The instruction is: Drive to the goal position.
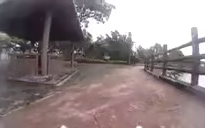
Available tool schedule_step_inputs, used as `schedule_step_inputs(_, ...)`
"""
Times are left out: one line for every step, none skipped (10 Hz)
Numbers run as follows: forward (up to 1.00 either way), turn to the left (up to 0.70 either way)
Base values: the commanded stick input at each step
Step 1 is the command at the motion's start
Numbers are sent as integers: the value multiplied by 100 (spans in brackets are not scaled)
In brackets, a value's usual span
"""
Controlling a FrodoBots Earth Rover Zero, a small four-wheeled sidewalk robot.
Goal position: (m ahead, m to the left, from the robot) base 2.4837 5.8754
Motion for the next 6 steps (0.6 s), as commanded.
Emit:
schedule_step_inputs(100, 10)
schedule_step_inputs(100, 10)
schedule_step_inputs(100, 10)
schedule_step_inputs(100, 16)
schedule_step_inputs(100, 32)
schedule_step_inputs(100, 48)
